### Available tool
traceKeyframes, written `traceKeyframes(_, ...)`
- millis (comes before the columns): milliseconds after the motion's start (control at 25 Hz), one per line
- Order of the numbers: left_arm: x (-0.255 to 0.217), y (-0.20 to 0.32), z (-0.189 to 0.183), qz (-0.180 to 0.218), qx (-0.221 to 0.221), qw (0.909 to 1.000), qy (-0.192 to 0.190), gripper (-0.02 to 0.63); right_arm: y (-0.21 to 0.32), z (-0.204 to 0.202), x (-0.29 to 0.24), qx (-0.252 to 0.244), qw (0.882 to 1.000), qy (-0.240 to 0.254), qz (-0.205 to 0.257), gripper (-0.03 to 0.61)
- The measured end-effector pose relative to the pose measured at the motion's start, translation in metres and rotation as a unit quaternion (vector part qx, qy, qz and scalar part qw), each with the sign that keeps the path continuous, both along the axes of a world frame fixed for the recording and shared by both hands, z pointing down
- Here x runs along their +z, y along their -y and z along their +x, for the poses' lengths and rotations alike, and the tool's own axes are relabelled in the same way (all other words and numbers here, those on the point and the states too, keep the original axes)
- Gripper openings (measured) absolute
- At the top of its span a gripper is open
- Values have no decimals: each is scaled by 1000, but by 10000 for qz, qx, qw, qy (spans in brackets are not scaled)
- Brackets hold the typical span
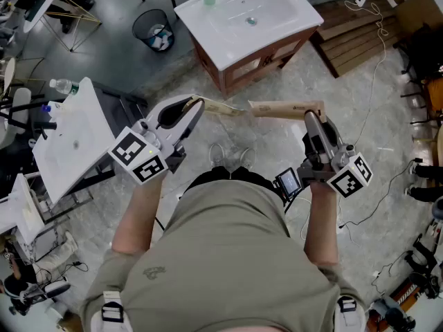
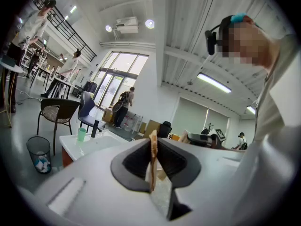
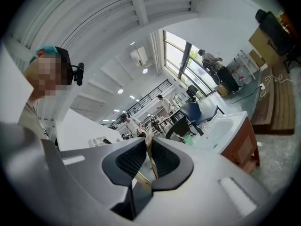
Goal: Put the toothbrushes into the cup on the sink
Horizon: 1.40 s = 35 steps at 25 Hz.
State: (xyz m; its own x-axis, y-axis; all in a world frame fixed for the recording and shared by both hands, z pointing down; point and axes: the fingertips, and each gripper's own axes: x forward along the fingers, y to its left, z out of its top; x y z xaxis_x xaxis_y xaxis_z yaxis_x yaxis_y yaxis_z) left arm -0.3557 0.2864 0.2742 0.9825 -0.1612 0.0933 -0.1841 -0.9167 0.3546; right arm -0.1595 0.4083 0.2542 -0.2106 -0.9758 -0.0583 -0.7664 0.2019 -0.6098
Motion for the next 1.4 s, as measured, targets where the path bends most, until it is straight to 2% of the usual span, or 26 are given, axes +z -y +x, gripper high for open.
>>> traceKeyframes(760,3,-11,41,35,-74,9999,112,41,-5,41,11,-128,9998,159,48,48)
traceKeyframes(1160,7,-22,59,63,-133,9997,201,41,-13,65,18,-213,9987,466,84,48)
traceKeyframes(1400,9,-29,68,88,-201,9995,235,41,-16,78,19,-286,9988,376,102,48)
